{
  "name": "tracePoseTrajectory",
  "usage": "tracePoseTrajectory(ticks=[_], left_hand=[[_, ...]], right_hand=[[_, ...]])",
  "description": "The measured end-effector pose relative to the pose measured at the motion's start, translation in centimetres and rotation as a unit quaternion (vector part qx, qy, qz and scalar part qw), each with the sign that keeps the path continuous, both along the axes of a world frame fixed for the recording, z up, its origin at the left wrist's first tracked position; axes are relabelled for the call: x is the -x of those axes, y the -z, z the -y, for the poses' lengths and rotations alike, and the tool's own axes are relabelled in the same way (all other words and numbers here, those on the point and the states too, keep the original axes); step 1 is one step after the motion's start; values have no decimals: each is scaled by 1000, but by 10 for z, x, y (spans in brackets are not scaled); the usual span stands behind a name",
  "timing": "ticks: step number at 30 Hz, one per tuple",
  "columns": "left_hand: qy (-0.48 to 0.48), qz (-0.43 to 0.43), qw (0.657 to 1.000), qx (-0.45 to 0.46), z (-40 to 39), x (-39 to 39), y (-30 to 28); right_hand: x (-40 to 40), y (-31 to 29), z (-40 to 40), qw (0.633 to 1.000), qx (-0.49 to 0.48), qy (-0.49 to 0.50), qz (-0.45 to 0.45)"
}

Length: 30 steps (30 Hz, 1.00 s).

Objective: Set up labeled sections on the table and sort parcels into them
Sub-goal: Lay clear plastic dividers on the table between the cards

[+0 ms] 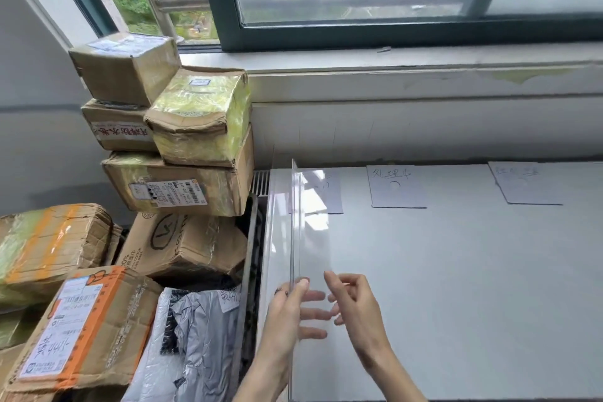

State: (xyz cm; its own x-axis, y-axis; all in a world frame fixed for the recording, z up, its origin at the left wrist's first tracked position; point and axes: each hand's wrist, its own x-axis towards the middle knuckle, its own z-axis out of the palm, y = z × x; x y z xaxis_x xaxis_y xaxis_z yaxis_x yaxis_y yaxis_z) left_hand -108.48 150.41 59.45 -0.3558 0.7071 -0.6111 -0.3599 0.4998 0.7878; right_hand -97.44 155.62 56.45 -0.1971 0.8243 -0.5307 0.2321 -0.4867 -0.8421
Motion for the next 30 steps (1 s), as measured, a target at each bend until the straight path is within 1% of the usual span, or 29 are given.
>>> tracePoseTrajectory(ticks=[3, 6, 8, 13, 19, 23, 30], left_hand=[[25, 17, 1000, 4, -18, -19, 7], [61, 24, 998, 10, -31, -37, 16], [67, 26, 997, 14, -39, -46, 20], [88, 10, 995, 49, -60, -58, 31], [45, -13, 997, 58, -78, -69, 42], [-6, -7, 997, 74, -76, -67, 44], [-64, -26, 995, 71, -65, -54, 52]], right_hand=[[-22, -2, 17, 997, 3, 3, 74], [-40, 4, 17, 994, -26, 23, 105], [-49, 7, 12, 989, -54, 25, 133], [-68, 13, -5, 990, -70, 35, 118], [-79, 28, -35, 993, -68, 65, 70], [-89, 22, -69, 993, -84, 70, 48], [-65, 36, -127, 981, -116, -14, 153]])
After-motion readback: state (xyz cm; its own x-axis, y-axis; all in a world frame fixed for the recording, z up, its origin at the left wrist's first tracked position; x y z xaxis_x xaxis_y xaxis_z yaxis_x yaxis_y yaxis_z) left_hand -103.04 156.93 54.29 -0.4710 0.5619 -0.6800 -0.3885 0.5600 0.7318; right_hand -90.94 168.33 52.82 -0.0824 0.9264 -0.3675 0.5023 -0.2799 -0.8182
